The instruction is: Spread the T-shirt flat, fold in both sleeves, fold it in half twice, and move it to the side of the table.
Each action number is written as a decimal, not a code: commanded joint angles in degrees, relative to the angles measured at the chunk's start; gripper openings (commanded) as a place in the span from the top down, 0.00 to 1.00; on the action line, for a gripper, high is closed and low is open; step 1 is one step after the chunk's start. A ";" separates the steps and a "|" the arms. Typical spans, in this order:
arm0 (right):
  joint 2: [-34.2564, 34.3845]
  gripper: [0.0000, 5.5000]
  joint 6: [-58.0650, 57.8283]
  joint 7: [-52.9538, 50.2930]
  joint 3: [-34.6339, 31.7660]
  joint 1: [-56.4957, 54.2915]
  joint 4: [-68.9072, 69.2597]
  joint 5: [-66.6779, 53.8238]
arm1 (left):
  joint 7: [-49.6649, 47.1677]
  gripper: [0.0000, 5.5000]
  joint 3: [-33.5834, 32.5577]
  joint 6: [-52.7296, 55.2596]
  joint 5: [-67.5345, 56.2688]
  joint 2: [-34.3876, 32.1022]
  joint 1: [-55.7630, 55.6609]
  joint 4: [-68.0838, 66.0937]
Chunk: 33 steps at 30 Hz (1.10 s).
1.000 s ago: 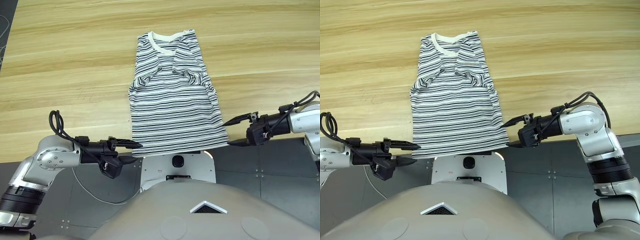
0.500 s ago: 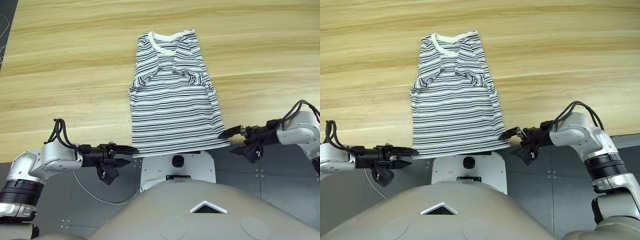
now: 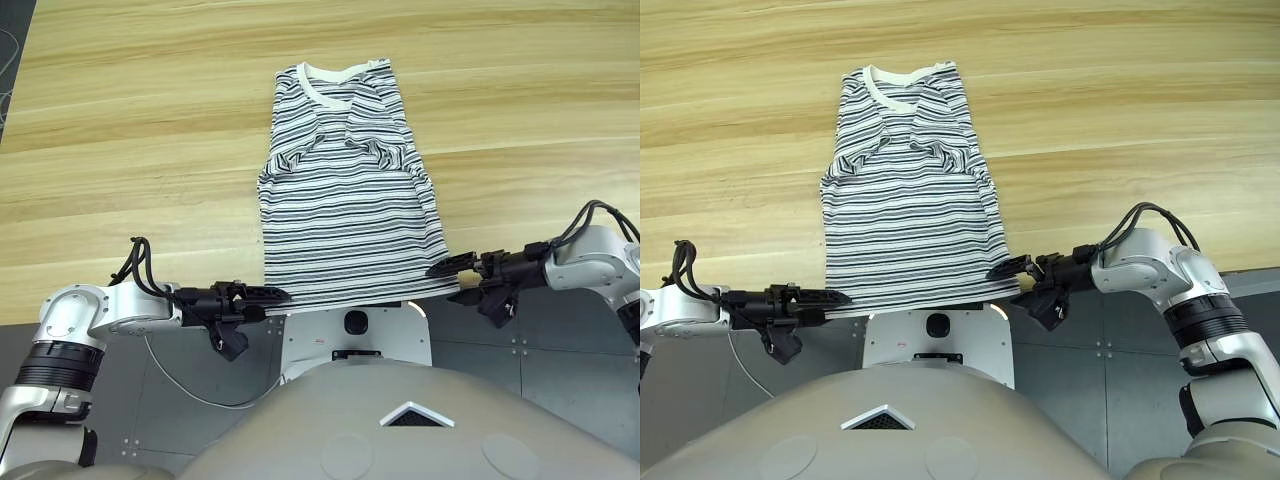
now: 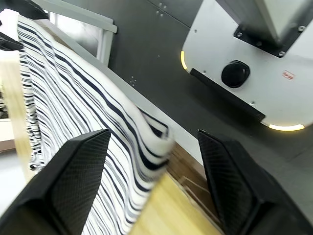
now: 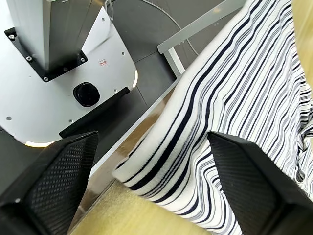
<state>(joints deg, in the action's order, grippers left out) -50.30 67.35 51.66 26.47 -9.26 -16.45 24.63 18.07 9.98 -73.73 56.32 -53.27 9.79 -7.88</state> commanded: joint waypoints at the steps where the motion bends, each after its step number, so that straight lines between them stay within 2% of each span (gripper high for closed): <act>1: 0.38 0.29 2.42 -2.27 1.42 -1.88 -0.34 0.32 | -3.28 0.39 0.96 0.66 0.46 0.66 -1.81 1.79; 6: 0.18 0.45 3.64 -4.32 2.85 -2.68 -0.92 -0.08 | -5.11 0.39 1.67 0.67 0.11 0.03 -2.17 3.54; 15: -0.31 0.72 3.00 -5.48 5.04 -3.59 -1.64 -0.57 | -5.24 0.63 3.46 1.15 -2.56 -0.64 -3.35 2.43; 23: -0.87 0.98 0.85 -4.12 7.80 -3.82 -0.36 -7.62 | -2.78 0.86 6.56 2.57 -8.11 -1.85 -4.00 -0.09; 27: -1.51 0.98 -1.43 -2.38 8.91 -4.17 0.95 -12.53 | -0.39 0.98 8.63 3.22 -11.00 -2.84 -3.74 -0.48; 31: -2.23 0.98 -5.68 -0.28 8.71 -3.84 4.26 -19.86 | 4.46 0.98 11.58 5.51 -16.84 -4.23 -3.58 0.09; 33: -2.61 0.98 -9.42 1.05 8.16 -3.38 6.62 -25.13 | 9.03 0.98 13.61 9.31 -24.14 -5.89 -3.13 1.15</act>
<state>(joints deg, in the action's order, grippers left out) -51.46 61.20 51.30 35.25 -12.47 -12.26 4.02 23.17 21.80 -67.68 37.95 -56.83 6.46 -8.02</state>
